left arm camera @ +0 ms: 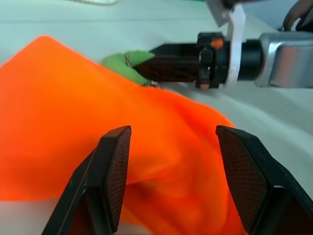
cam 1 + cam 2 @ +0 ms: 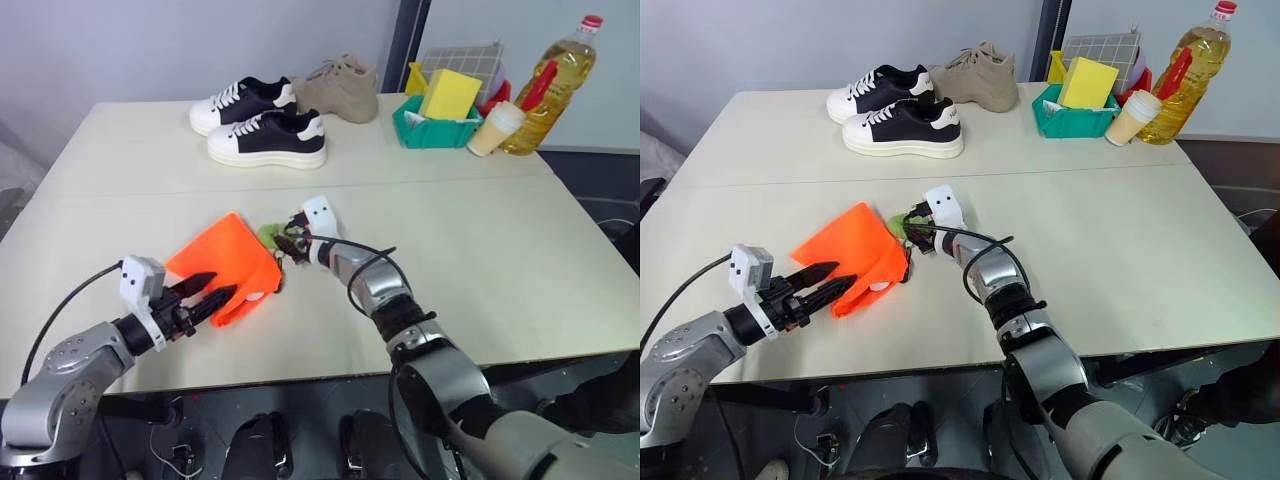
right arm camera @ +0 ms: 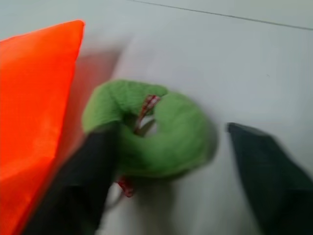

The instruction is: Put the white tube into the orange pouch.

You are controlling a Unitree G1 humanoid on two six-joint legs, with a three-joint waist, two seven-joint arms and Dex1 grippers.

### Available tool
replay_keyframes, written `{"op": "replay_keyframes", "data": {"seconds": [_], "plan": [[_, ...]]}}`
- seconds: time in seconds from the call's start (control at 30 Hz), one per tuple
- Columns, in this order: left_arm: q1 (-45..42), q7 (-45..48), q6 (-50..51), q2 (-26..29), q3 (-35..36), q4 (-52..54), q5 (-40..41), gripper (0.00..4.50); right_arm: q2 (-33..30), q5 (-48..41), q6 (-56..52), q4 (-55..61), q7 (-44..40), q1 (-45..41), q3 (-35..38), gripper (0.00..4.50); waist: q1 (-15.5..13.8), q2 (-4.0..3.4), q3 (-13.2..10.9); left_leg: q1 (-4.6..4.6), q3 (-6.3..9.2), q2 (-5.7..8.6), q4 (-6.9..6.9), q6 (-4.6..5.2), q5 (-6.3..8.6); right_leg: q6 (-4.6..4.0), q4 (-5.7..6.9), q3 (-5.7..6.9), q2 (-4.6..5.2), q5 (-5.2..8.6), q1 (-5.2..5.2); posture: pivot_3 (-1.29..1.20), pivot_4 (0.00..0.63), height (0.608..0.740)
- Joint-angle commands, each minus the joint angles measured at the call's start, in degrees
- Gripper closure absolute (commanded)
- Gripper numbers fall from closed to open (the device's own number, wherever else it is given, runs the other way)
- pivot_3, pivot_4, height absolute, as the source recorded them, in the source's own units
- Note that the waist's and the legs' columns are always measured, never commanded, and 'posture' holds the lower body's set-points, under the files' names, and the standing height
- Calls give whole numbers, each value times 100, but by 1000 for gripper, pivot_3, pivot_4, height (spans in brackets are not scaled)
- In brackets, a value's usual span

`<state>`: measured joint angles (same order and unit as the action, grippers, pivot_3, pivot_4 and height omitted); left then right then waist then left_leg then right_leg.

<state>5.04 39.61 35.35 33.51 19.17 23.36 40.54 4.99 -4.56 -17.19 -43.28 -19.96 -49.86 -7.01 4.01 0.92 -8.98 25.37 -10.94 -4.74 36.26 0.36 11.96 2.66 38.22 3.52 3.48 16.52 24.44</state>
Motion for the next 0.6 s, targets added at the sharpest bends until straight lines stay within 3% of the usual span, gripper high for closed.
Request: {"op": "replay_keyframes", "data": {"seconds": [0.03,0.13,0.33,0.47,0.6], "plan": [[-15,-31,-172,-27,116,166,54,1545,-56,172,169,158,-77,43,-111,3015,-1,0,0,0,0,0,0,0,0,0,0,0,0,0,0,0,150,740],[-70,-55,-223,-43,76,139,46,1545,-196,250,209,524,-140,243,-154,4478,-13,1,1,0,0,0,1,0,0,0,0,0,0,0,-1,0,150,740],[-248,-110,-284,-103,-2,58,2,1545,-622,207,48,2103,-170,1056,-73,4478,-18,2,1,1,1,2,0,-1,1,0,-2,1,4,0,-3,0,150,740],[-567,-130,-316,-194,-152,-115,-13,1545,-1209,-286,-299,4005,-453,1884,398,4478,-54,1,1,1,8,2,-3,-4,-2,0,1,4,2,1,-2,0,150,740],[-882,-67,-313,-244,-337,-302,-17,1545,-1527,-684,-751,4921,-532,2122,696,4478,-24,3,2,0,6,2,0,-3,-3,1,1,3,0,0,-2,0,150,740]]}}
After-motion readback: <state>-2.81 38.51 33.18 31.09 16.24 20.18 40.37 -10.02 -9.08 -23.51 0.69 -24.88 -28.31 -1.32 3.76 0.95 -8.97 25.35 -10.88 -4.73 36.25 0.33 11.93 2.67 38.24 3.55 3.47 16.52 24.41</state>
